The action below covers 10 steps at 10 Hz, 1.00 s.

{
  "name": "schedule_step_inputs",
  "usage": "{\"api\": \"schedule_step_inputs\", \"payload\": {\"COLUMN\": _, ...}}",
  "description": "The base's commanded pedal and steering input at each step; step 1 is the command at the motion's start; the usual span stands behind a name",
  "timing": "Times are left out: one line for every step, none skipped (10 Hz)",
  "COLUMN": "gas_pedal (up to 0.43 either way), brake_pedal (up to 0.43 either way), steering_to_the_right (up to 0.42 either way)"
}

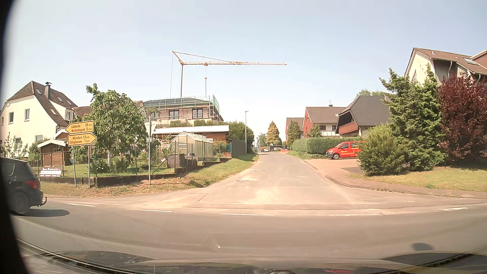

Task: Follow the waypoints while adhering to traffic rules and regulations

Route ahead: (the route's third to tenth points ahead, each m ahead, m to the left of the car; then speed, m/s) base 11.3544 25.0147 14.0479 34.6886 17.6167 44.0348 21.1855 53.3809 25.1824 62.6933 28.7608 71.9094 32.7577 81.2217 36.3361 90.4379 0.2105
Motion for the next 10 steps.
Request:
{"api": "schedule_step_inputs", "payload": {"gas_pedal": 0.000, "brake_pedal": 0.189, "steering_to_the_right": -0.011}}
{"api": "schedule_step_inputs", "payload": {"gas_pedal": 0.000, "brake_pedal": 0.189, "steering_to_the_right": -0.011}}
{"api": "schedule_step_inputs", "payload": {"gas_pedal": 0.000, "brake_pedal": 0.189, "steering_to_the_right": -0.011}}
{"api": "schedule_step_inputs", "payload": {"gas_pedal": 0.000, "brake_pedal": 0.195, "steering_to_the_right": -0.011}}
{"api": "schedule_step_inputs", "payload": {"gas_pedal": 0.000, "brake_pedal": 0.195, "steering_to_the_right": -0.011}}
{"api": "schedule_step_inputs", "payload": {"gas_pedal": 0.000, "brake_pedal": 0.195, "steering_to_the_right": -0.011}}
{"api": "schedule_step_inputs", "payload": {"gas_pedal": 0.000, "brake_pedal": 0.201, "steering_to_the_right": -0.011}}
{"api": "schedule_step_inputs", "payload": {"gas_pedal": 0.000, "brake_pedal": 0.201, "steering_to_the_right": -0.011}}
{"api": "schedule_step_inputs", "payload": {"gas_pedal": 0.000, "brake_pedal": 0.201, "steering_to_the_right": -0.011}}
{"api": "schedule_step_inputs", "payload": {"gas_pedal": 0.000, "brake_pedal": 0.201, "steering_to_the_right": -0.011}}
